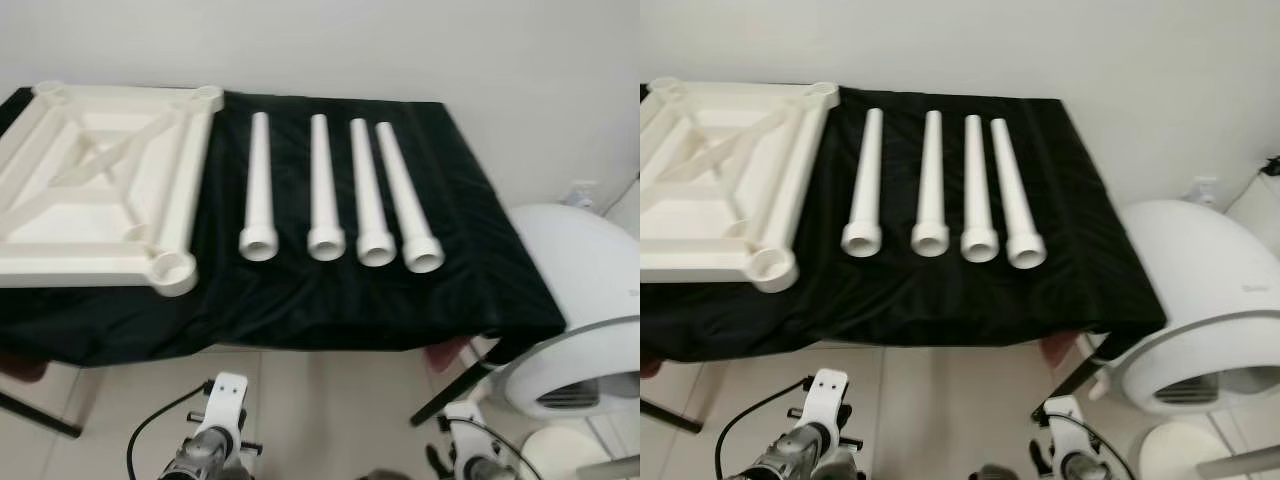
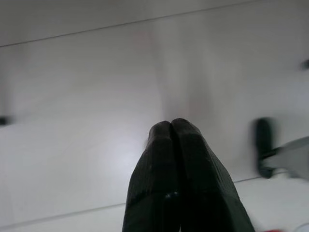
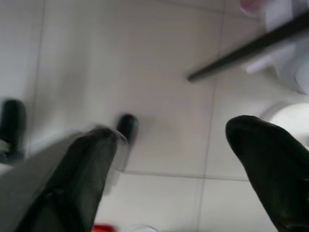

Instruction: Building children table

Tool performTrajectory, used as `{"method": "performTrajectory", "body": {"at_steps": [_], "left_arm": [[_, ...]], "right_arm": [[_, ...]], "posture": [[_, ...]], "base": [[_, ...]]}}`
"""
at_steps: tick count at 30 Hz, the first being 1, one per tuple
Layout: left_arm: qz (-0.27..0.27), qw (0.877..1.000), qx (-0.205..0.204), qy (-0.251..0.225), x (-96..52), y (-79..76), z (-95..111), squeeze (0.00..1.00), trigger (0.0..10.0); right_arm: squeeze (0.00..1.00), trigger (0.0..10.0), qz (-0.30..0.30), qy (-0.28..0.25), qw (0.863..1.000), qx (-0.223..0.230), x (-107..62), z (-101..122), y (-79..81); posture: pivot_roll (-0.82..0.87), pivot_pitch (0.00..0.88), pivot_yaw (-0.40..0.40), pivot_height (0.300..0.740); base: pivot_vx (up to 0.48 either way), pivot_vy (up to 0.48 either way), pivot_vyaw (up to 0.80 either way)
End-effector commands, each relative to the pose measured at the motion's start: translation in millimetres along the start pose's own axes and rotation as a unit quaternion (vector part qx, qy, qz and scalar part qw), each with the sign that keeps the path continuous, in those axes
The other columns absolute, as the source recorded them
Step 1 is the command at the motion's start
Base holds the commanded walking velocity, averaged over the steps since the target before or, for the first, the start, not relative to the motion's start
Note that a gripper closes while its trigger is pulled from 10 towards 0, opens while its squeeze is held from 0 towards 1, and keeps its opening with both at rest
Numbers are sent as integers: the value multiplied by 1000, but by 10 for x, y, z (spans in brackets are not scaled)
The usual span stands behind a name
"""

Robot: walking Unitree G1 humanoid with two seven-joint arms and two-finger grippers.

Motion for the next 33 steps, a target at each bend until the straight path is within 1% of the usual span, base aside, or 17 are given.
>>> {"method": "performTrajectory", "body": {"at_steps": [1,3,12,14,16,25,27,29,30,33], "left_arm": [[-6,1000,3,-3,20,-67,43,0,10000],[-7,1000,3,-3,20,-68,43,0,10000],[-5,1000,2,-3,18,-58,39,0,10000],[-6,1000,4,-5,19,-60,48,0,10000],[-5,1000,8,-6,20,-56,53,0,10000],[-9,1000,13,-9,19,-60,62,0,10000],[-16,1000,20,-14,20,-63,80,0,10000],[-23,999,35,-18,21,-69,102,0,10000],[-23,999,35,-18,21,-69,102,0,10000],[-40,998,45,-27,28,-112,149,0,10000]], "right_arm": [[0,10000,-5,18,1000,-5,-35,-113,-52],[0,10000,-5,17,1000,-11,-35,-111,-50],[0,10000,-5,18,1000,-12,-30,-106,-41],[0,10000,-5,18,1000,-10,-29,-104,-42],[0,10000,-6,18,1000,-2,-30,-105,-43],[0,10000,-4,17,1000,-2,-27,-98,-36],[0,10000,-4,16,1000,-5,-26,-94,-31],[0,10000,-3,15,1000,-7,-24,-88,-28],[0,10000,-3,15,1000,-7,-24,-88,-28],[0,10000,-1,12,1000,-12,-22,-74,-30]], "posture": [[-4,0,-35,740],[-4,0,-35,740],[0,0,-35,740],[0,0,-35,740],[2,0,-35,740],[4,0,-33,740],[10,0,-31,740],[11,0,-31,740],[11,0,-31,740],[13,0,-32,740]], "base": [[0,337,0],[0,337,0],[0,334,800],[0,0,653],[0,0,0],[0,0,0],[0,0,0],[0,0,0],[0,0,0],[0,0,0]]}}
Point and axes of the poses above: a point about 5 cm out from each wrist's last joint towards the gripper, its own x axis pointing out of the wrist towards the gripper, its own z axis along the axis of the wrist's last joint, y = z × x, the point moved 3 cm from there along x, pointing out of the wrist towards the gripper, and after that the axes turned 5 degrees about x, right-handed, at the moved point
